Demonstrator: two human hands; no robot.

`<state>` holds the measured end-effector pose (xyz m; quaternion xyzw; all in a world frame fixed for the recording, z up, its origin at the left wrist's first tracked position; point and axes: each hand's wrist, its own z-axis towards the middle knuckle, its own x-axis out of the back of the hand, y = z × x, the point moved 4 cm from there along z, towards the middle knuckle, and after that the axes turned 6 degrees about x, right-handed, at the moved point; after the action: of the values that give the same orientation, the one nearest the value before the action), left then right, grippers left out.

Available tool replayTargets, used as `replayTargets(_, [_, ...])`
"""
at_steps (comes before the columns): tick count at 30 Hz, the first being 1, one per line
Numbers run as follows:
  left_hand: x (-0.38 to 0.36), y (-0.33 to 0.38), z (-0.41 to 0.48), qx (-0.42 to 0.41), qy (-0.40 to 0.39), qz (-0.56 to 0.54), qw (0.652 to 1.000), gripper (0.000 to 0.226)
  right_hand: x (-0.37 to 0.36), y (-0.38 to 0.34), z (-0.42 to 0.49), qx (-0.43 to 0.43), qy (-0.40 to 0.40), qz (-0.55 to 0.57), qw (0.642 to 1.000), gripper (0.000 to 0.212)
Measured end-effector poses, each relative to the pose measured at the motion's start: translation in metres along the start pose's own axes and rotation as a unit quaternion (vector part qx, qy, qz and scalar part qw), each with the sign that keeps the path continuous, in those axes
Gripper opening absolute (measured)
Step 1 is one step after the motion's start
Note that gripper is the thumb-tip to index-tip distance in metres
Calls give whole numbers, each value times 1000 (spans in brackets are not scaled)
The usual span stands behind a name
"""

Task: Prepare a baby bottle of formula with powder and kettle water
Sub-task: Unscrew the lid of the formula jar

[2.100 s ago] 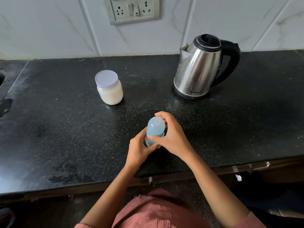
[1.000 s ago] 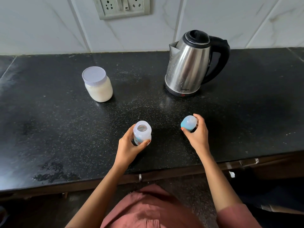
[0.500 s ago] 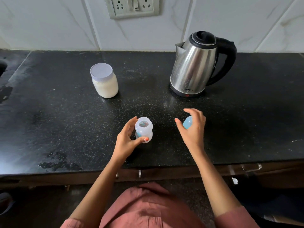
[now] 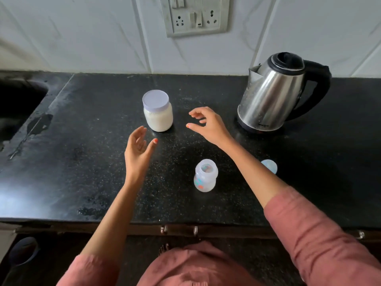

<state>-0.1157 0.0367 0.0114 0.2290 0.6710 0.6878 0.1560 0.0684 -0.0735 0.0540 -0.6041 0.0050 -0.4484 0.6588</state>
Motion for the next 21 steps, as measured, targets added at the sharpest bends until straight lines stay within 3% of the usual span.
replayTargets(4, [4,-3,48,24,-36,29,999,68,-32,11,36,-78,-118,-23,990,69])
replayTargets(8, [-3,-7,88,41,-117,60,991,82,-53,17,59,-108,-168,-45,979,94])
replayTargets(14, [-13,-6,119,17,-213,61,975,88,-69,7,79,-104,-153,-3,983,94])
replayTargets(21, [-10,-9,140,21,-175,85,981,85,-77,6,92,-119,-116,-5,986,91])
